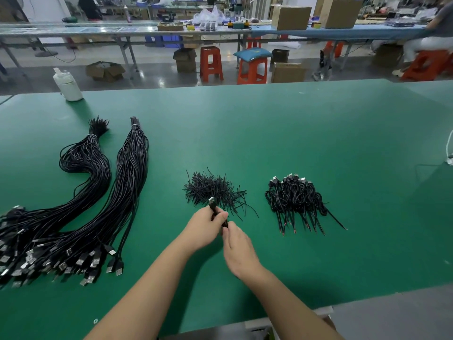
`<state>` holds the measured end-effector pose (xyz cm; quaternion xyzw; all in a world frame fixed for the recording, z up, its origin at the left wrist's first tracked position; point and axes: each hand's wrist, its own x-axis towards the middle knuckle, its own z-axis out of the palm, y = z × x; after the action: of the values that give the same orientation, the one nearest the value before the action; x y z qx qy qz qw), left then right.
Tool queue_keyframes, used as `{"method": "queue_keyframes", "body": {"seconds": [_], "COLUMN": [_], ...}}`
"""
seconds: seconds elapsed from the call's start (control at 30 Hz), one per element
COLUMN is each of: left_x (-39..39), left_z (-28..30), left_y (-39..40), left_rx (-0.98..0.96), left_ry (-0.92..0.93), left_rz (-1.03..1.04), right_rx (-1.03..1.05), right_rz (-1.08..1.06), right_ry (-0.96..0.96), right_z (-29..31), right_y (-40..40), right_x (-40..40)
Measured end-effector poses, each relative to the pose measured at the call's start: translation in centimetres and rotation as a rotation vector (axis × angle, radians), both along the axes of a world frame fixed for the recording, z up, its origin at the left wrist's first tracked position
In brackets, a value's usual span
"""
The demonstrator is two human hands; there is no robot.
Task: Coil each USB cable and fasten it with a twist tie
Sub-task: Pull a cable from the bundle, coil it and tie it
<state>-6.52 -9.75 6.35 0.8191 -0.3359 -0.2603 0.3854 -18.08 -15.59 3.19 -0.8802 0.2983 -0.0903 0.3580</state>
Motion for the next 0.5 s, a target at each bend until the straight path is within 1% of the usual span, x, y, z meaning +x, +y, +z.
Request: {"method": "queue_keyframes", "body": {"seconds": [0.07,0.1,0.13,0.2,0.23,0.3,0.37,0.5], "left_x": [0.1,0.4,0.8,1.7,2.1,2.5,2.3,1.8], "left_z": [-0.4,-0.8,-1.2,-1.9,-2.2,-2.6,-2.9,-3.3], "left_y": [-0.3,-0.4,-0.5,-0.8,-0.9,-1.4,-2.0,-3.5], "left_rx": [-0.103,-0.114,-0.085,0.039,0.103,0.207,0.297,0.375], "left_ry": [0.188,0.209,0.168,-0.042,-0.132,-0.251,-0.327,-0.404], "left_rz": [0.016,0.045,0.082,0.18,0.218,0.263,0.282,0.296], "right_rx": [0.02,0.048,0.095,0.213,0.257,0.297,0.304,0.326], "right_rz": [-0.103,-0.168,-0.228,-0.296,-0.29,-0.236,-0.183,-0.12], "right_ry": [-0.046,-0.082,-0.121,-0.171,-0.167,-0.12,-0.088,-0.048], "right_z": [-0.6,-0.9,-1.1,-1.3,-1.4,-1.5,-1.6,-1.5], "right_y": [-0.6,-0.9,-1.3,-2.0,-2.2,-2.6,-2.9,-3.2], "right_x": [-0.1,-0.1,-0.2,-0.2,-0.1,-0.1,-0.1,-0.3]}}
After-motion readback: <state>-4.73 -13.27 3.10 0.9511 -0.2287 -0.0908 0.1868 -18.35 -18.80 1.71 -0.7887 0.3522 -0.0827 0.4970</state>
